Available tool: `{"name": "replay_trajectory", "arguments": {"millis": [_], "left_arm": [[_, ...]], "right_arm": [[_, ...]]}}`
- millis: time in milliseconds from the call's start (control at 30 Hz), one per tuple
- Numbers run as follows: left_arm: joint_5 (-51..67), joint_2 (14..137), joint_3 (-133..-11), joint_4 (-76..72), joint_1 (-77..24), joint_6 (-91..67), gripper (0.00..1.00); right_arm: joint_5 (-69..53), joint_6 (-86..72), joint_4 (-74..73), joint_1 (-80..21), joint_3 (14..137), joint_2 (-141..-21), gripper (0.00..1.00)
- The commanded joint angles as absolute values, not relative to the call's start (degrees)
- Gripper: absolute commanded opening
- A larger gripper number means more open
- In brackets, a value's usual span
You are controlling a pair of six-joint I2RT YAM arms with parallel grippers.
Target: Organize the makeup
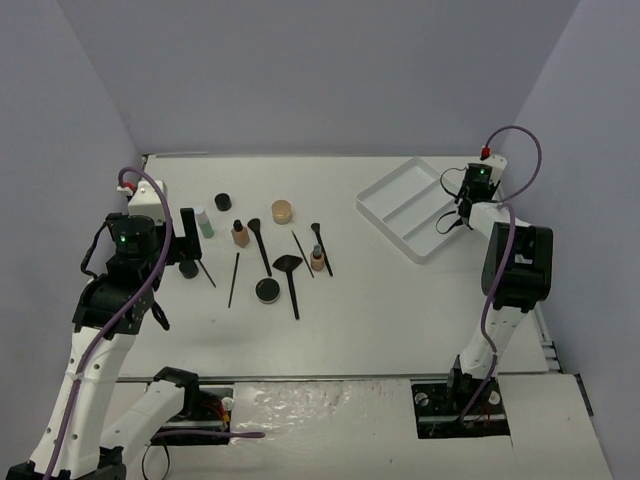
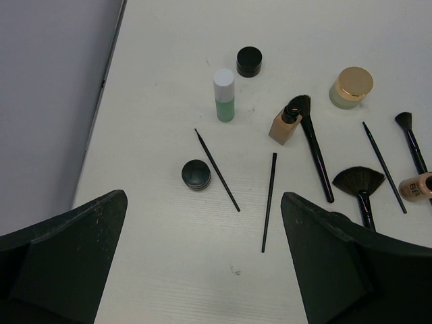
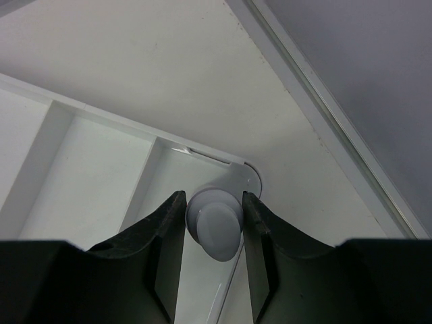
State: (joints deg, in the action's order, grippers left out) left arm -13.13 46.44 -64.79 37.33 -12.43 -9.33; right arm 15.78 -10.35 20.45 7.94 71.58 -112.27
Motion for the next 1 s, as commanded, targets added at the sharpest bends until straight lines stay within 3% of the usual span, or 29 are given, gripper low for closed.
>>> {"name": "replay_trajectory", "arguments": {"millis": [0,33,133,300,433,600,767,967], "left_arm": [[-13.21,46.67,-66.21,35.73,-12.77,-10.22,0.97],[-13.27,46.67,-66.26,35.85,-12.83,-10.28,0.97],[-13.52,46.51,-66.27,35.69,-12.75,-10.2,0.97],[-13.16,46.7,-66.3,35.25,-12.74,-10.28,0.97],[-13.01,46.93,-66.76,35.26,-12.74,-10.36,0.97],[-13.23,47.1,-67.54,35.17,-12.74,-10.06,0.97],[-13.21,48.58,-68.78,34.72,-12.74,-9.52,0.97],[-13.53,48.92,-69.49,34.77,-12.74,-9.52,0.97]], "right_arm": [[16.48,-10.17,23.3,8.44,75.08,-111.9,0.25],[16.36,-10.11,22.89,8.44,75.14,-111.73,0.37],[15.77,-9.86,22.11,8.44,75.8,-110.64,0.56],[15.06,-9.71,19.95,8.41,76.71,-107.51,0.77],[14.24,-9.15,17.16,8.01,76.65,-102.88,0.87],[12.63,-8.14,12.27,5.16,76.04,-93.51,0.96],[12.63,-7.12,8.09,-7.0,73.45,-84.36,1.0],[4.2,-5.51,6.91,-24.74,67.88,-80.99,0.99]]}}
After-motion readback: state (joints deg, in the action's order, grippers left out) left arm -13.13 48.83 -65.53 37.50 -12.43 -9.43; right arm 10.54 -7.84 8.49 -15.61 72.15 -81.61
